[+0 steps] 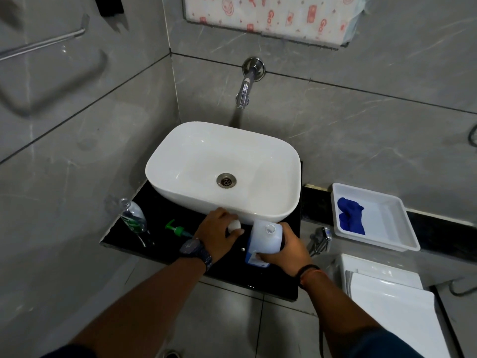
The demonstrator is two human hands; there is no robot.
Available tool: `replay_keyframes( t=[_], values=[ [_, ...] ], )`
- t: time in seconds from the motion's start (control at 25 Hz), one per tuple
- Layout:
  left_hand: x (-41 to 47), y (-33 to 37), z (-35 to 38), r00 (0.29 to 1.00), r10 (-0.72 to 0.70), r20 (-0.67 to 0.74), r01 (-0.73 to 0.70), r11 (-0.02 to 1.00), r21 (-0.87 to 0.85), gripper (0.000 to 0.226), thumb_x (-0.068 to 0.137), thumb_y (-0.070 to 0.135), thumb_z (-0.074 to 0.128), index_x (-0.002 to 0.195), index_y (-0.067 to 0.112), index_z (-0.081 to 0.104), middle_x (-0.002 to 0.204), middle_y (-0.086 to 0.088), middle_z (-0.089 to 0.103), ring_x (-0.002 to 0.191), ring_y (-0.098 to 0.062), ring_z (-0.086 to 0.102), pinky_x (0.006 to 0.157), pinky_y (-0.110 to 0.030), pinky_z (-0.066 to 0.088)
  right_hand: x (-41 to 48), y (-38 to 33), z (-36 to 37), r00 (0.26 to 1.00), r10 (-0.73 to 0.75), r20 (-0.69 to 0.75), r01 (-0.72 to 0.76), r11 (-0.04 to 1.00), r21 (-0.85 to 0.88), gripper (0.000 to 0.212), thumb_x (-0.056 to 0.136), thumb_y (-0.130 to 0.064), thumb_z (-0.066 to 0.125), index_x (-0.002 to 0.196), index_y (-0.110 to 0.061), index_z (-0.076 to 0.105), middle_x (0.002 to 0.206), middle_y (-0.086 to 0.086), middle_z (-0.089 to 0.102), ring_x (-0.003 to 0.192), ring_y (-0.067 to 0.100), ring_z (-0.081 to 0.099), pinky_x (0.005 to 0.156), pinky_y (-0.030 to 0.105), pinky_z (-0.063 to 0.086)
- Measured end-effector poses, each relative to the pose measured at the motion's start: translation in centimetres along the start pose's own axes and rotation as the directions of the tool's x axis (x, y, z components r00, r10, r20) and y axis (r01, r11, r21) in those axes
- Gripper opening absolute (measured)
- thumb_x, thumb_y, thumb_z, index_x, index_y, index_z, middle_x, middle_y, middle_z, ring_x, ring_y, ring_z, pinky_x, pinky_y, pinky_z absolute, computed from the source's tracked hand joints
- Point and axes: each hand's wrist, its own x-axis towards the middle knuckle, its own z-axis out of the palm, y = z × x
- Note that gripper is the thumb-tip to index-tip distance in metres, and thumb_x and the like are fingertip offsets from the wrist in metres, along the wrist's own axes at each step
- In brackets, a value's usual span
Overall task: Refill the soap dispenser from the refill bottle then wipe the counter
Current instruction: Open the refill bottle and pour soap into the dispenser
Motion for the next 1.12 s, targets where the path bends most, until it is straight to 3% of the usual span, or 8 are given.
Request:
replay_keyframes(
  t=[0.12,0.32,0.68,0.76,0.84,1.0,1.12],
  values=[
    [-1.3,-1.8,2.0,0.984,-0.066,0.165,0.066,0.998,0.009,0.038,0.077,0.025,0.072,0.111,0.010,0.064,0.111,-0.011,0.062,0.102,-0.029,0.056,0.085,-0.032,0.045,0.1,0.5,-0.3,1.000,-0.007,0.000,0.007,1.000,-0.013,0.069,0.051,-0.034,0.087,0.110,-0.037,0.052,0.105,-0.005,0.067,0.096,0.015,0.064,0.081,0.036,0.054],
    [-2.1,-3.6,4.7,0.952,-0.087,0.292,0.078,0.996,0.043,0.042,0.081,0.023,0.064,0.121,0.012,0.055,0.116,-0.011,0.060,0.107,-0.029,0.054,0.086,-0.030,0.040,0.0,0.7,0.0,0.999,-0.036,-0.003,0.036,0.999,-0.021,0.073,0.048,-0.046,0.087,0.110,-0.048,0.049,0.101,-0.023,0.064,0.091,-0.006,0.061,0.068,0.013,0.049],
    [-3.0,-5.6,7.3,0.953,-0.129,0.273,0.116,0.991,0.062,0.029,0.083,0.022,0.062,0.109,0.010,0.058,0.109,-0.012,0.063,0.103,-0.031,0.055,0.082,-0.033,0.041,0.0,1.1,0.2,0.997,-0.078,-0.029,0.077,0.997,-0.030,0.073,0.049,-0.048,0.088,0.110,-0.045,0.048,0.102,-0.029,0.062,0.091,-0.006,0.060,0.067,0.010,0.048],
    [-2.9,-5.9,7.3,0.958,-0.122,0.260,0.116,0.992,0.041,0.037,0.078,0.022,0.068,0.111,0.009,0.058,0.112,-0.012,0.062,0.105,-0.032,0.054,0.083,-0.032,0.040,0.0,1.2,0.2,0.996,-0.079,-0.035,0.078,0.996,-0.032,0.073,0.049,-0.048,0.088,0.110,-0.045,0.048,0.102,-0.028,0.062,0.092,-0.005,0.061,0.069,0.012,0.050],
    [-2.9,-6.0,6.8,0.962,-0.108,0.251,0.119,0.993,-0.026,0.059,0.066,0.026,0.079,0.118,0.011,0.057,0.119,-0.011,0.058,0.109,-0.030,0.053,0.088,-0.030,0.040,0.0,1.2,0.2,0.996,-0.080,-0.037,0.079,0.996,-0.028,0.074,0.049,-0.046,0.089,0.111,-0.044,0.049,0.102,-0.027,0.063,0.093,-0.003,0.062,0.073,0.018,0.053],
    [-2.8,-6.4,3.7,0.980,-0.193,0.036,0.197,0.956,-0.216,0.066,0.053,0.037,0.087,0.109,0.017,0.058,0.105,-0.002,0.055,0.089,-0.018,0.057,0.077,-0.025,0.047,0.0,0.6,0.2,0.997,-0.076,-0.025,0.075,0.997,-0.020,0.073,0.047,-0.044,0.090,0.108,-0.046,0.050,0.101,-0.028,0.064,0.091,-0.005,0.062,0.070,0.013,0.051],
    [-2.9,-8.0,0.0,0.909,-0.309,-0.279,0.241,0.937,-0.252,0.068,0.047,0.035,0.090,0.099,0.015,0.052,0.096,0.000,0.050,0.082,-0.016,0.052,0.071,-0.024,0.044,-0.2,-0.3,0.3,0.997,-0.071,-0.014,0.071,0.997,-0.010,0.074,0.047,-0.042,0.091,0.108,-0.047,0.051,0.100,-0.024,0.066,0.090,-0.009,0.061,0.069,0.011,0.049]
  ],
)
